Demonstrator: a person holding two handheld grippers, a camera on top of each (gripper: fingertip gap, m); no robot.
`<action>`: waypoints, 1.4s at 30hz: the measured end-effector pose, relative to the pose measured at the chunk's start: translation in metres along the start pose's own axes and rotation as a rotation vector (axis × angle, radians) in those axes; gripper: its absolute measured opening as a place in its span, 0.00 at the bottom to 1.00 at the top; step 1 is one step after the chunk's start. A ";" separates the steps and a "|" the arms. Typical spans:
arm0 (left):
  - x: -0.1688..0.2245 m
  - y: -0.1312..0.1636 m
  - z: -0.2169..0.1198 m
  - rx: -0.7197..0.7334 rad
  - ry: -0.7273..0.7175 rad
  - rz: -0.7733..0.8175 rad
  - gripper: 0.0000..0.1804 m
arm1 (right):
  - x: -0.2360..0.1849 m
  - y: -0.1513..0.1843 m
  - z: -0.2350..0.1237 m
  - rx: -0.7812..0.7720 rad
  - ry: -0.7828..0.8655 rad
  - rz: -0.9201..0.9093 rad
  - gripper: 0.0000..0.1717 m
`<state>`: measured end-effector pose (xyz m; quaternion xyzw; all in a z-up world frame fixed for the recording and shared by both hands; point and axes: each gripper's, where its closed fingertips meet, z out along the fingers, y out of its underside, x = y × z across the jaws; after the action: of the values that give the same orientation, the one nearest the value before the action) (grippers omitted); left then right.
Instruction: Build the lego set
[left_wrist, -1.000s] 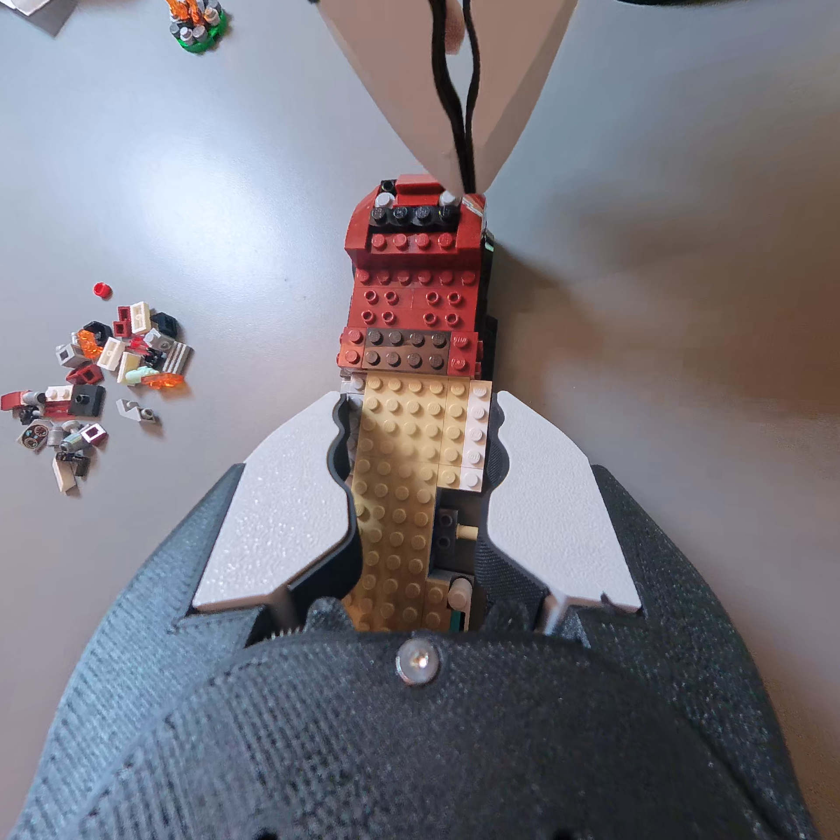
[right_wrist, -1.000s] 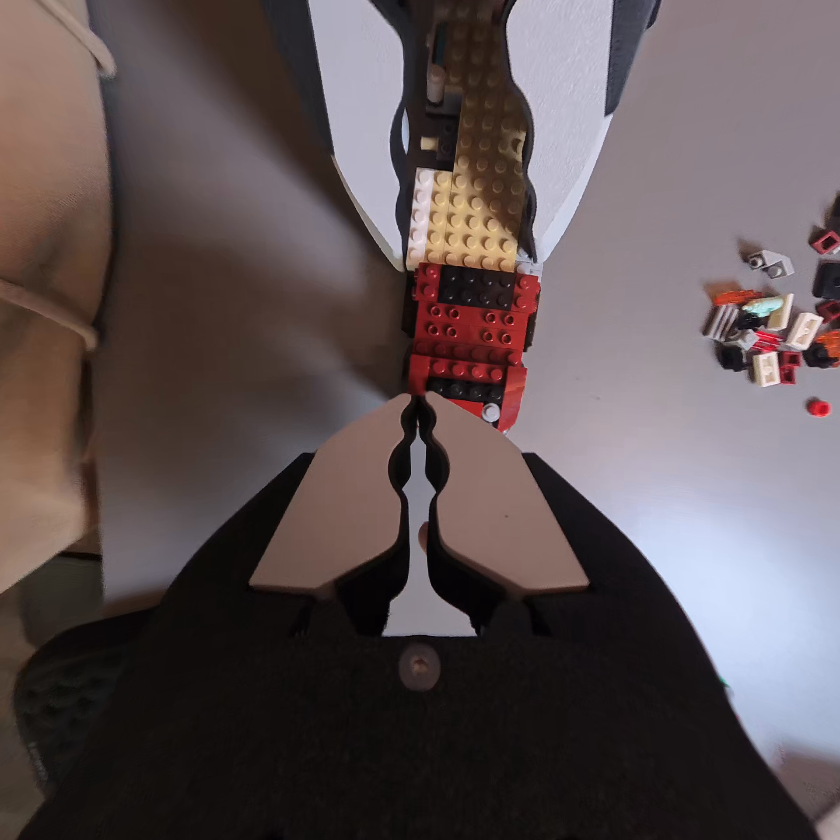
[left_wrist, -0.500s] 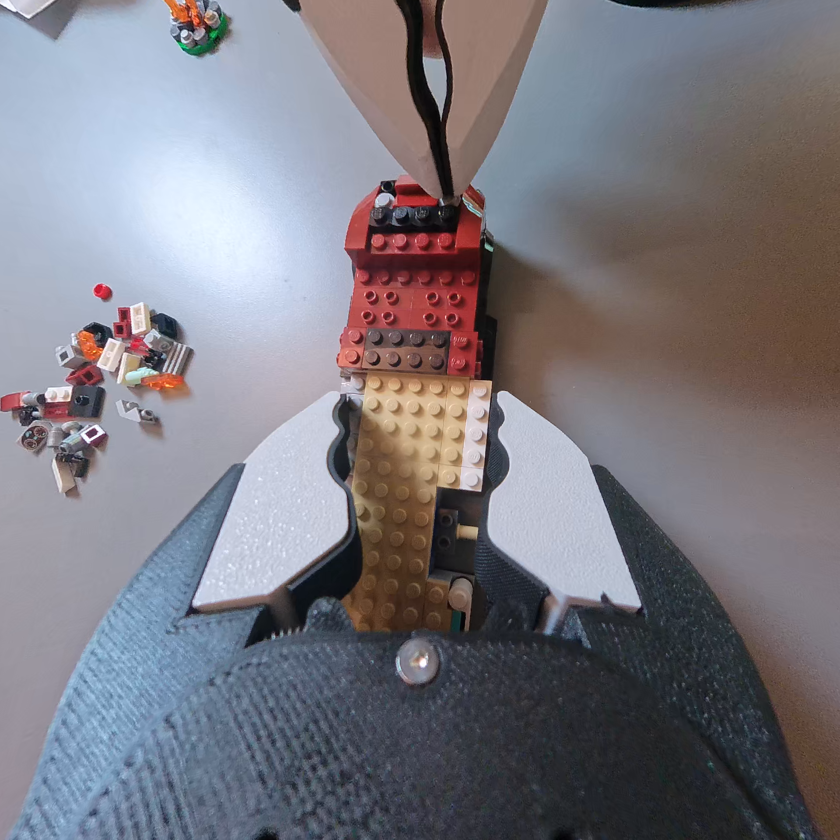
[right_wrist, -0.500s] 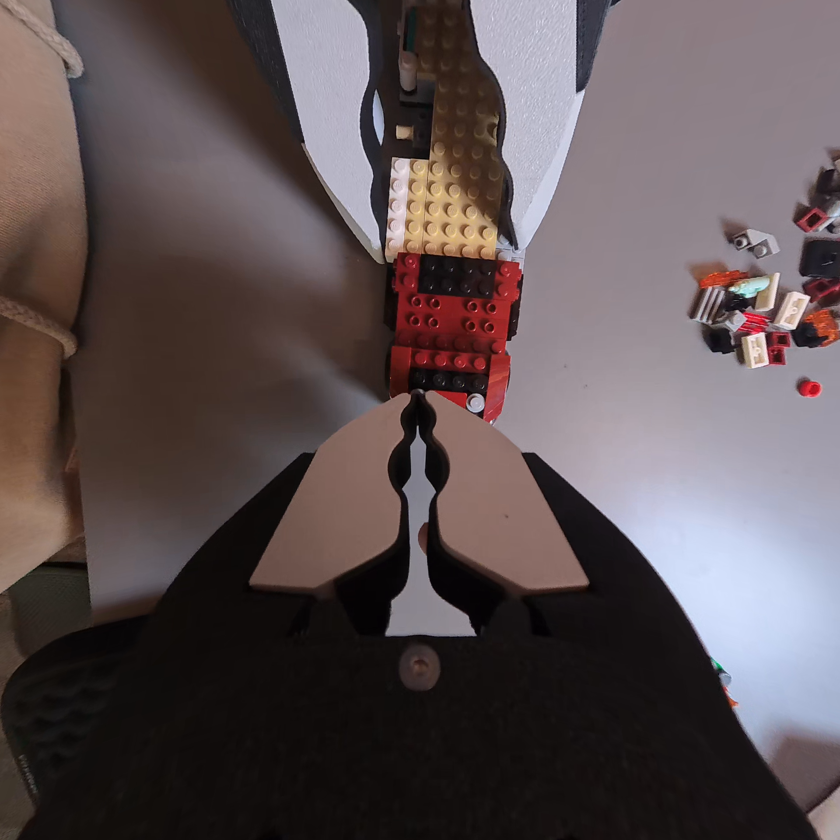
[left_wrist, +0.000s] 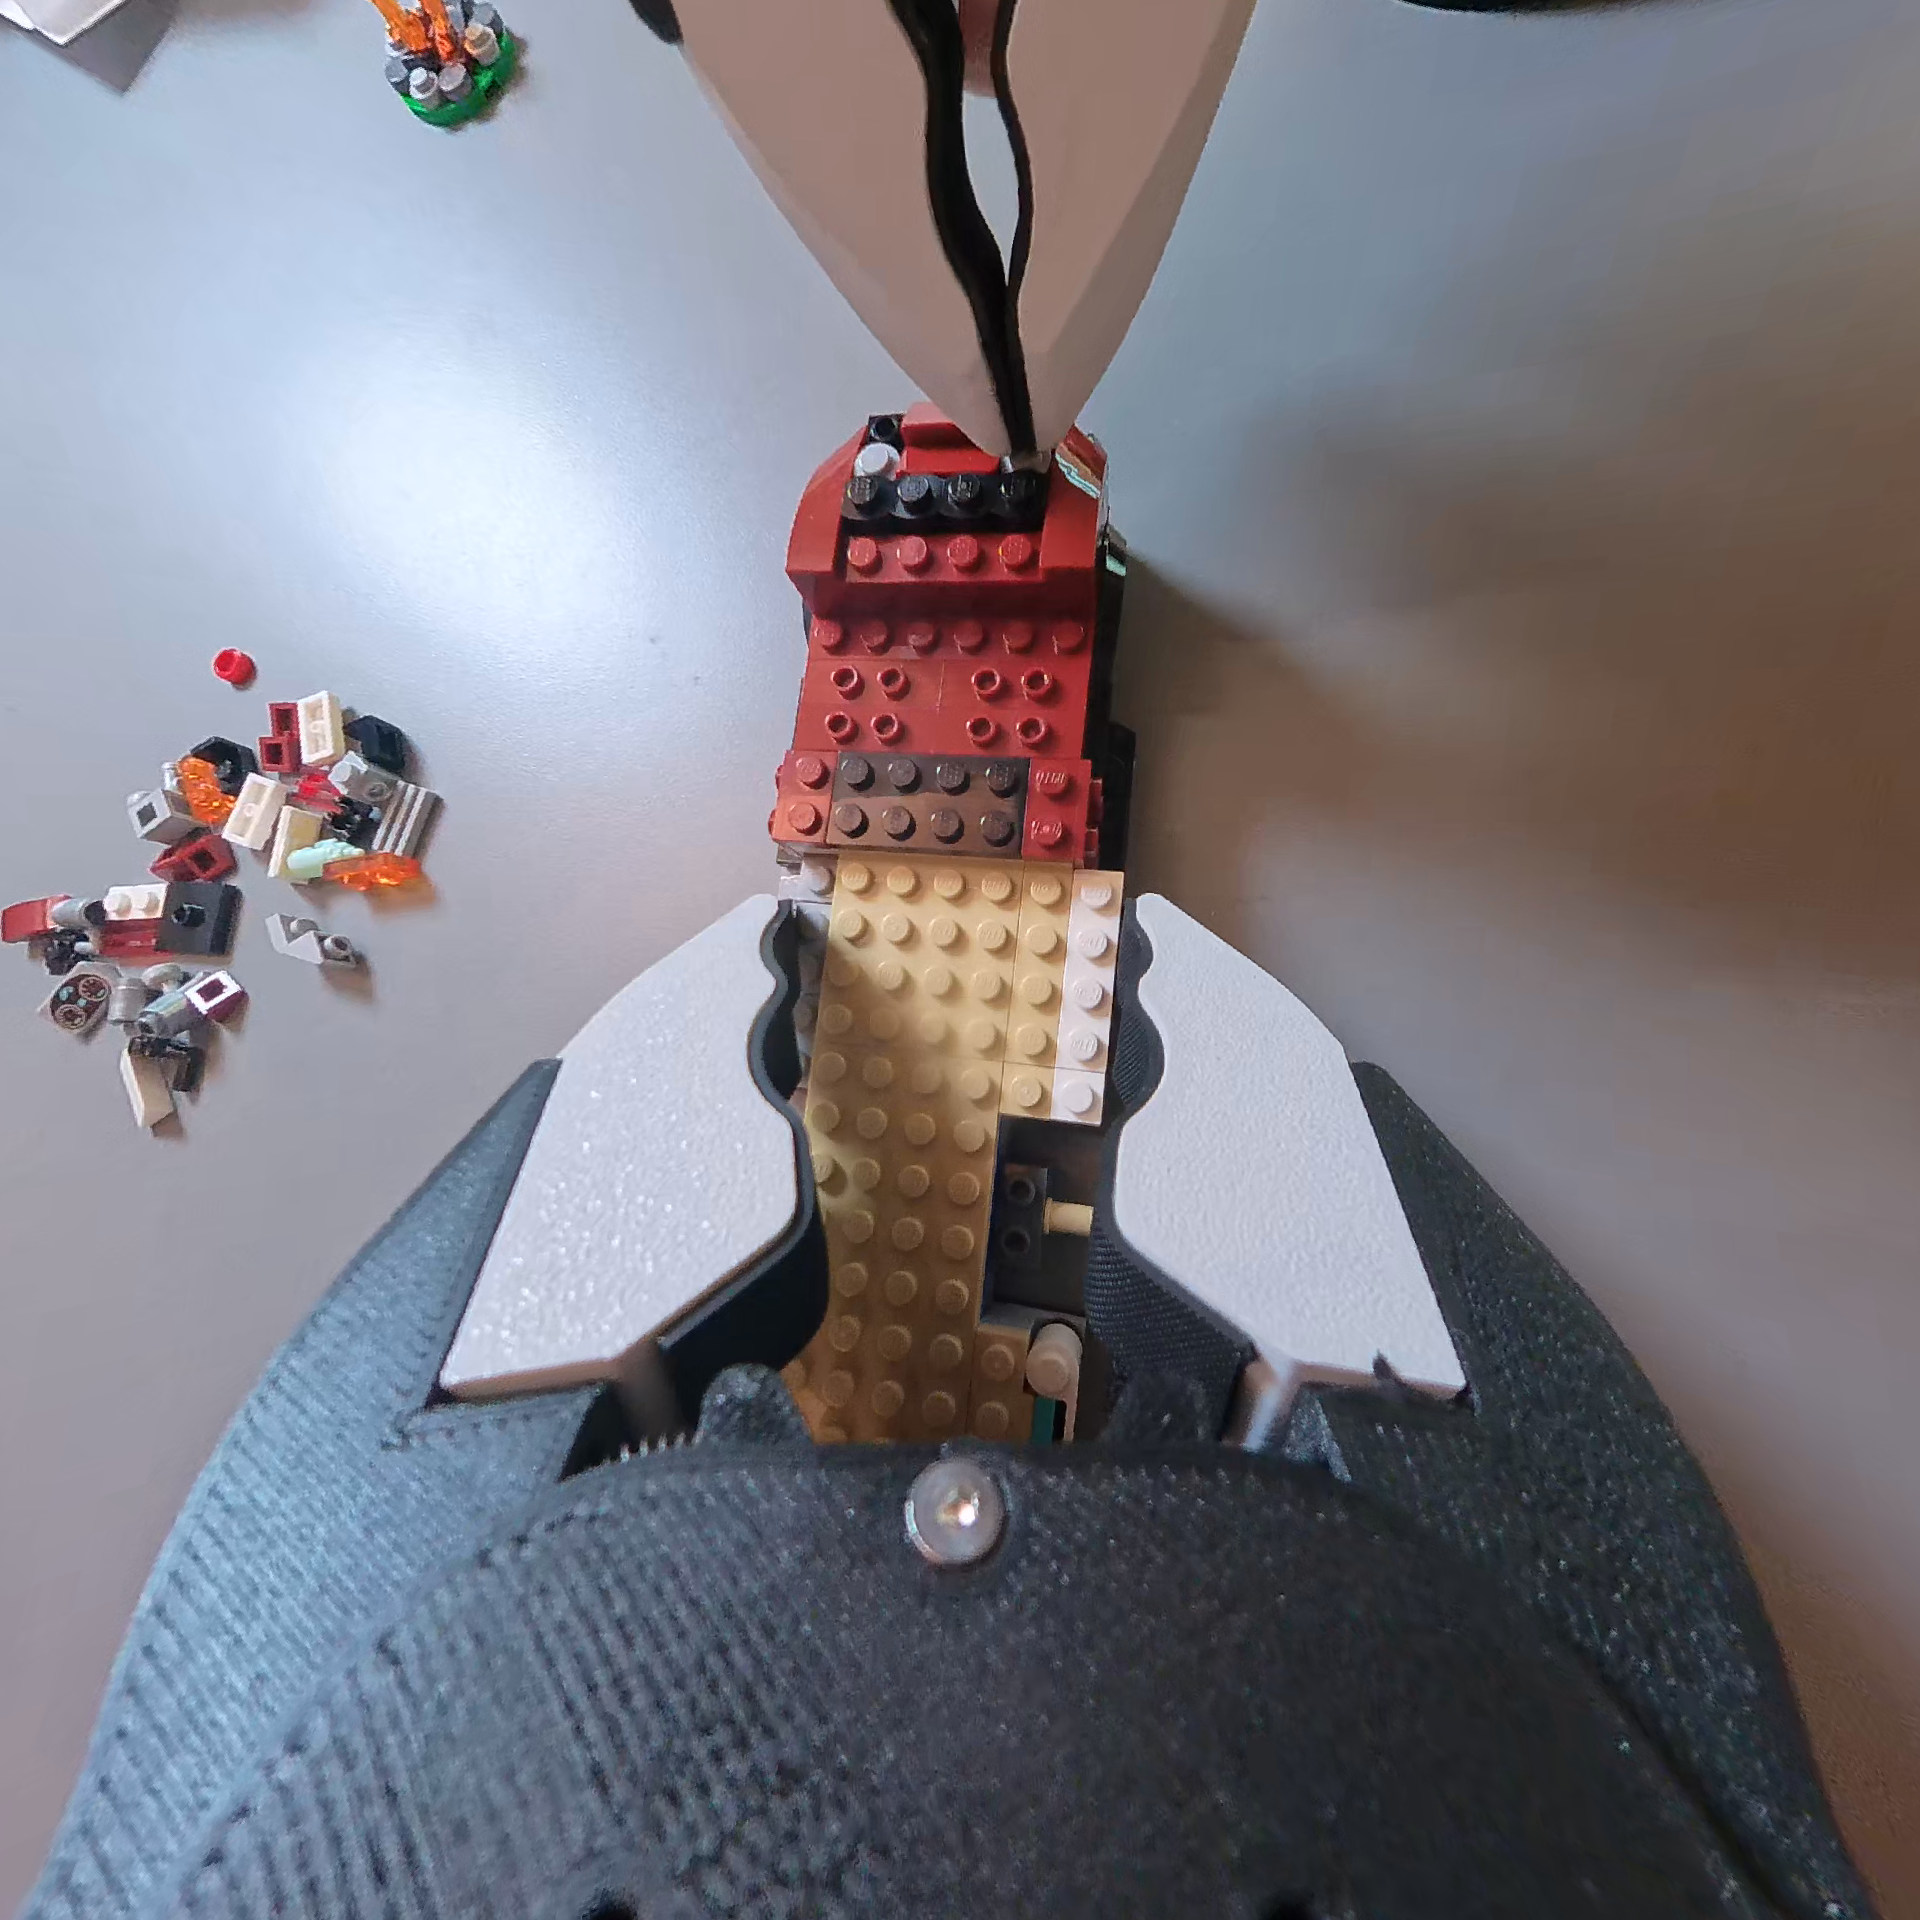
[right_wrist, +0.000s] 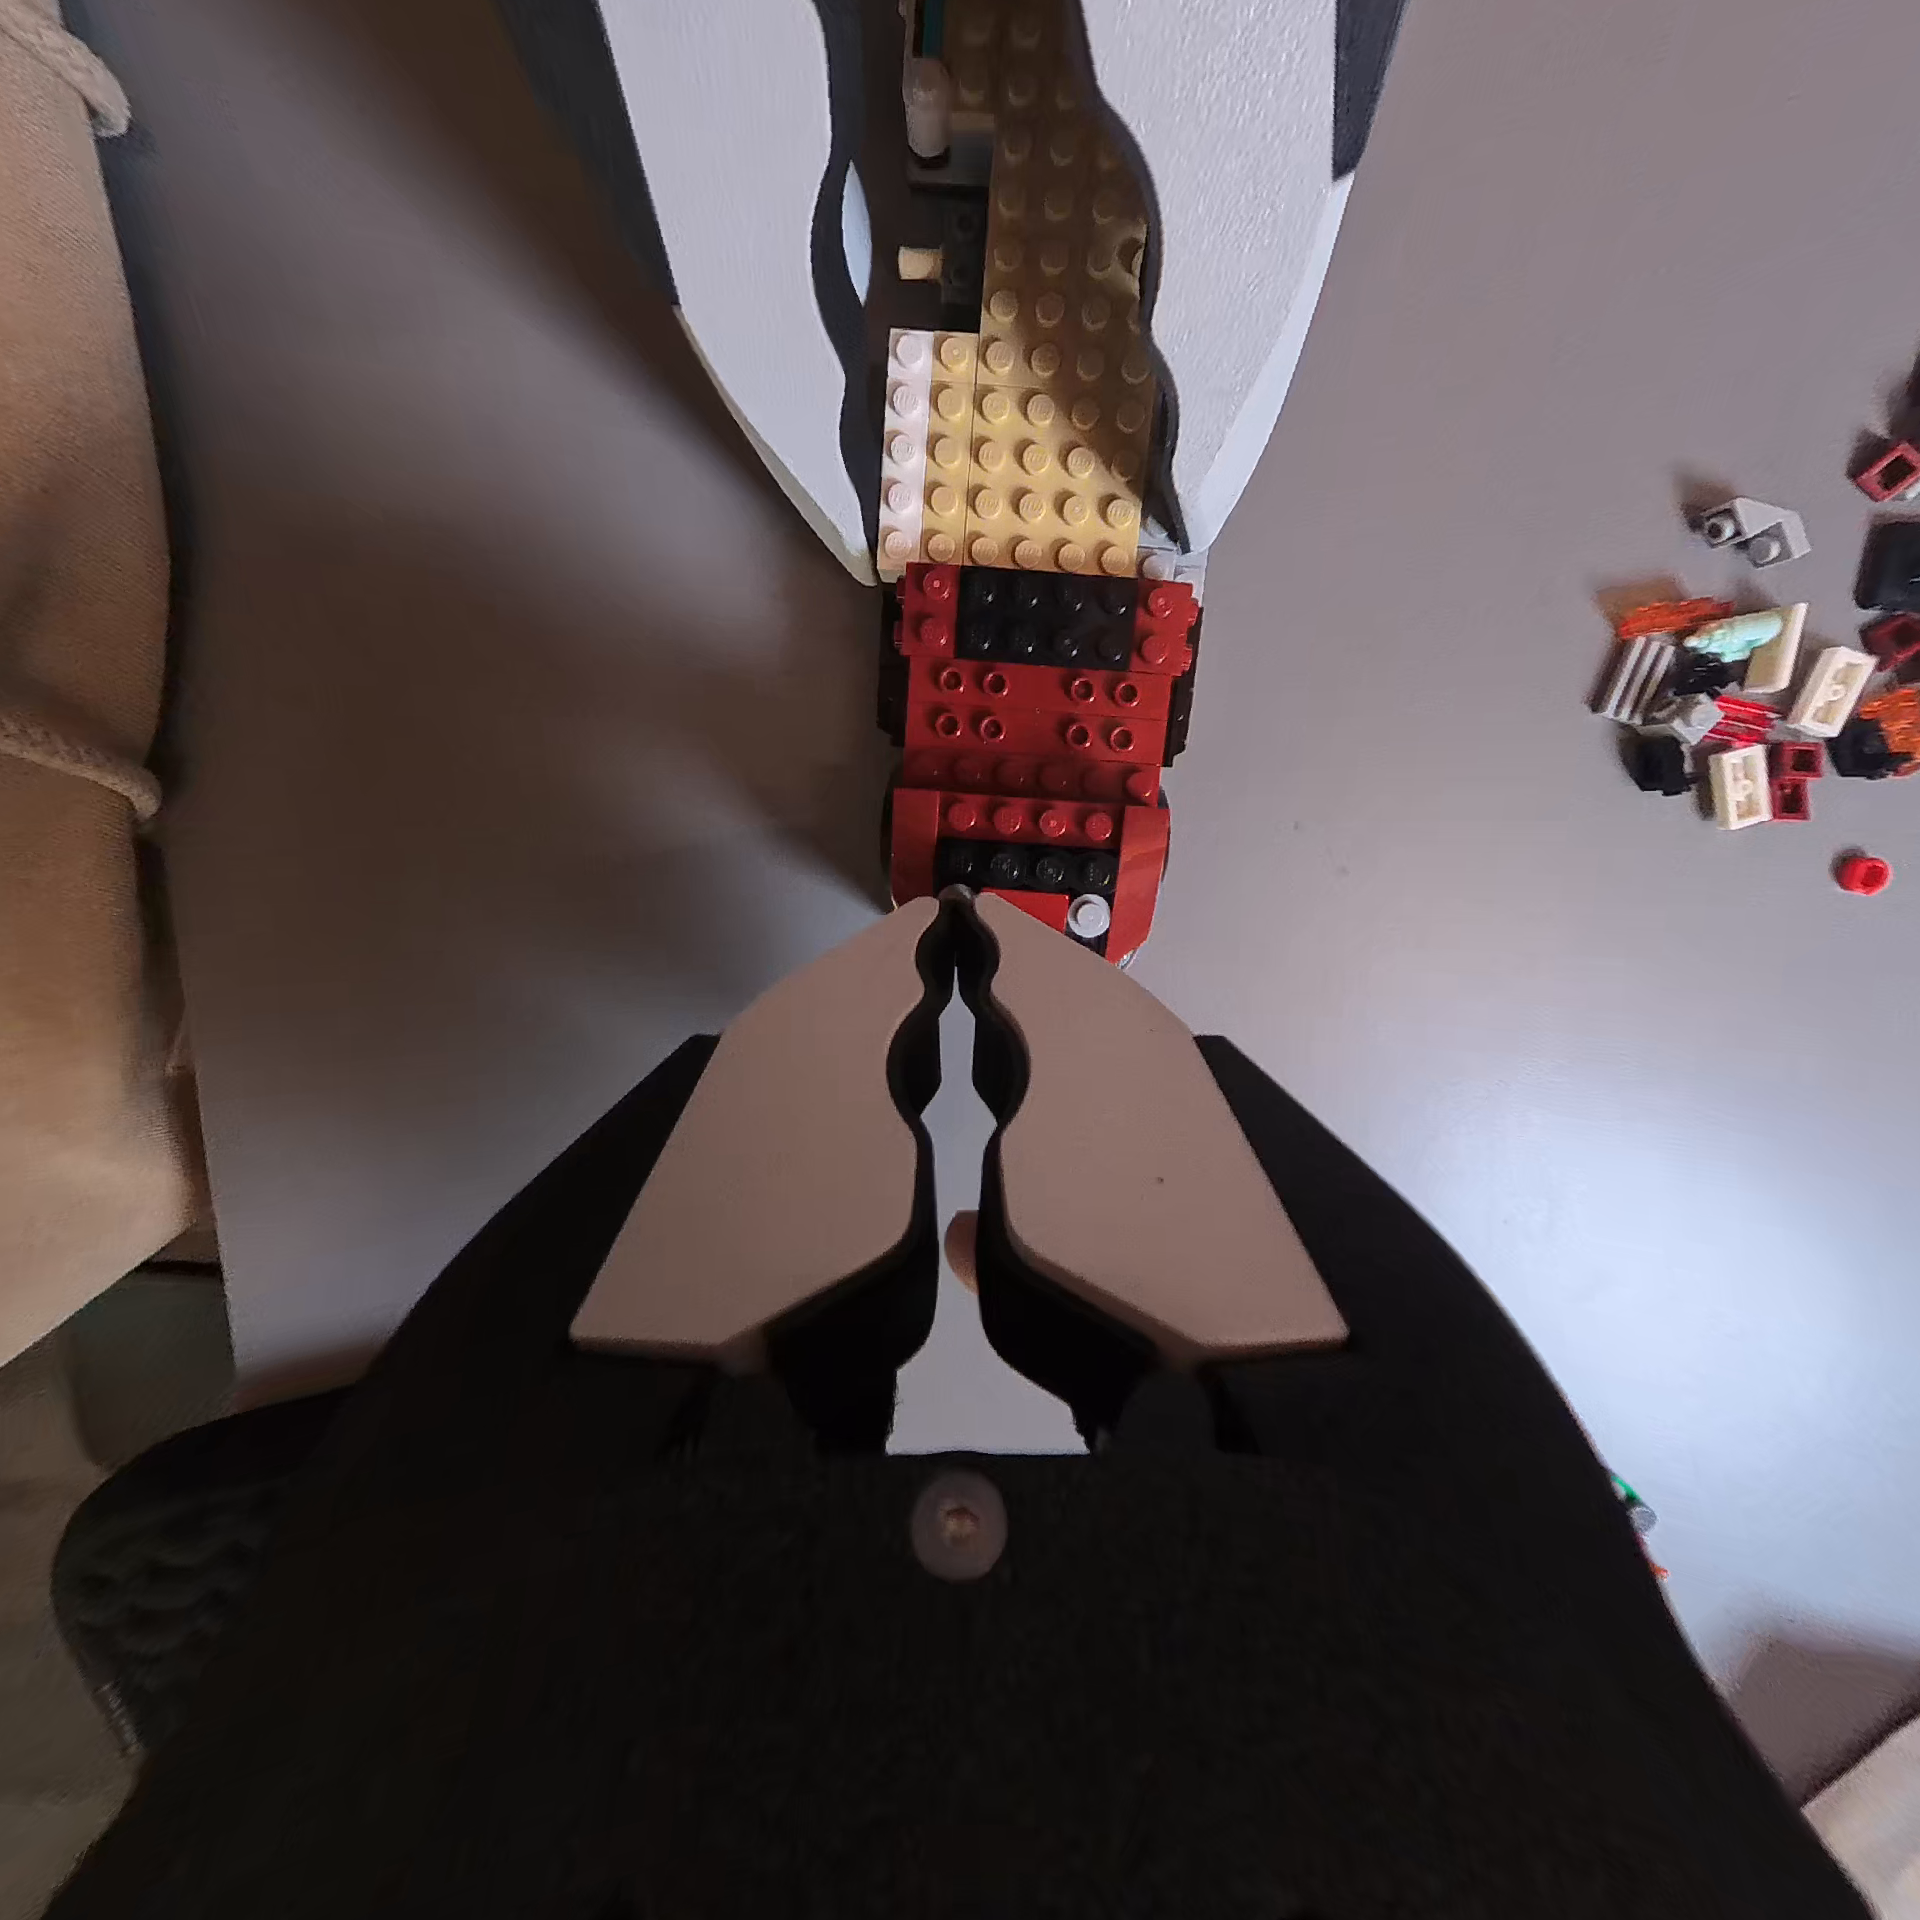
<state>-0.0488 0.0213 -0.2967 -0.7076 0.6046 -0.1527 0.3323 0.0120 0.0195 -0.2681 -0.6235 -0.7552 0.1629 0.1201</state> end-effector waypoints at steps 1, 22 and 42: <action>0.000 0.000 0.000 0.001 0.001 0.001 0.33 | 0.000 -0.001 0.000 0.027 0.017 -0.006 0.00; 0.001 -0.020 0.019 -0.029 0.070 0.017 0.39 | -0.001 0.021 0.005 0.456 0.207 0.215 0.30; -0.029 -0.068 -0.009 0.290 0.150 -0.202 0.37 | 0.008 0.023 -0.014 0.427 0.412 0.619 0.10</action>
<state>-0.0089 0.0496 -0.2401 -0.6959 0.5254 -0.3232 0.3678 0.0363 0.0324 -0.2644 -0.8013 -0.4420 0.2162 0.3403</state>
